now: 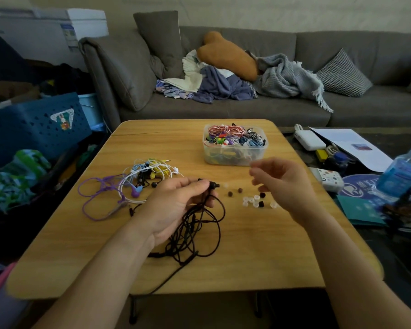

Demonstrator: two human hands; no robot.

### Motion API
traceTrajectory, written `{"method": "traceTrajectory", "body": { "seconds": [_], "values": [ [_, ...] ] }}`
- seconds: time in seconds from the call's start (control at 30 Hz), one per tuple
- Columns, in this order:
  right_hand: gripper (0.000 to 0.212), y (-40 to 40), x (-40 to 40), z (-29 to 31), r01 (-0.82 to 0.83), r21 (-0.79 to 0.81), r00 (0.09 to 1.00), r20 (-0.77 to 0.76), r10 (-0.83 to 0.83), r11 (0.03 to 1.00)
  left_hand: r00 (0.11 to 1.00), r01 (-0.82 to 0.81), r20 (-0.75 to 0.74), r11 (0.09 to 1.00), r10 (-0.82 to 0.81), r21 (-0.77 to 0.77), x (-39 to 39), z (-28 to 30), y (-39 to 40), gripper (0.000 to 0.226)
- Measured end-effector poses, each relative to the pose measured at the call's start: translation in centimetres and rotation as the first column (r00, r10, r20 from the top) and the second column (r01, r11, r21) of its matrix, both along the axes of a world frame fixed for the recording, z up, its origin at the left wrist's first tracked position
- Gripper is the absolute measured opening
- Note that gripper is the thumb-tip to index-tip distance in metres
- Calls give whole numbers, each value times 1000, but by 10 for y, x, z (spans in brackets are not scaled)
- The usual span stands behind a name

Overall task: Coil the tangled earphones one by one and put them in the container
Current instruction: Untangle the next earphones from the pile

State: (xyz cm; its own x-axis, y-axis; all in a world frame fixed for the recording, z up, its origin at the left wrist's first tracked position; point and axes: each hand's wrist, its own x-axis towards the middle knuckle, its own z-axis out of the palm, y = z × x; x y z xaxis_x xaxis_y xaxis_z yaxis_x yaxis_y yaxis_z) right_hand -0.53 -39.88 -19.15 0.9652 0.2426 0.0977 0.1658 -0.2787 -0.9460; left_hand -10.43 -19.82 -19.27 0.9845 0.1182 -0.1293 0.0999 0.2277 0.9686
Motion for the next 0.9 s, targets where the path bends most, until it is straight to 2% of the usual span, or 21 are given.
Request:
{"method": "traceTrajectory", "body": {
  "seconds": [0.1,0.2,0.3,0.43,0.53,0.7,0.9],
  "values": [
    [11,-19,14,-6,98,-268,992,102,-72,959,999,-25,-35,998,23,-53,3,0,2,14],
    [18,-34,24,-10,38,-505,992,126,29,863,998,13,-58,1000,-14,-24,3,-1,2,26],
    [21,-35,27,-16,2,-624,992,100,77,781,997,40,-69,999,-39,16,2,-2,2,23],
    [14,-29,29,-16,-26,-694,994,56,90,720,996,53,-70,997,-49,48,0,-1,-1,26],
    [13,-28,29,-16,-38,-688,995,43,93,725,996,52,-74,995,-46,85,-3,0,-1,28],
    [14,-11,27,-18,5,-641,981,153,121,767,997,67,-47,966,-57,248,-5,-1,-5,30],
    [10,15,27,-20,-24,-690,968,165,190,724,987,145,13,909,-163,392,-7,3,-9,24]
  ]
}}
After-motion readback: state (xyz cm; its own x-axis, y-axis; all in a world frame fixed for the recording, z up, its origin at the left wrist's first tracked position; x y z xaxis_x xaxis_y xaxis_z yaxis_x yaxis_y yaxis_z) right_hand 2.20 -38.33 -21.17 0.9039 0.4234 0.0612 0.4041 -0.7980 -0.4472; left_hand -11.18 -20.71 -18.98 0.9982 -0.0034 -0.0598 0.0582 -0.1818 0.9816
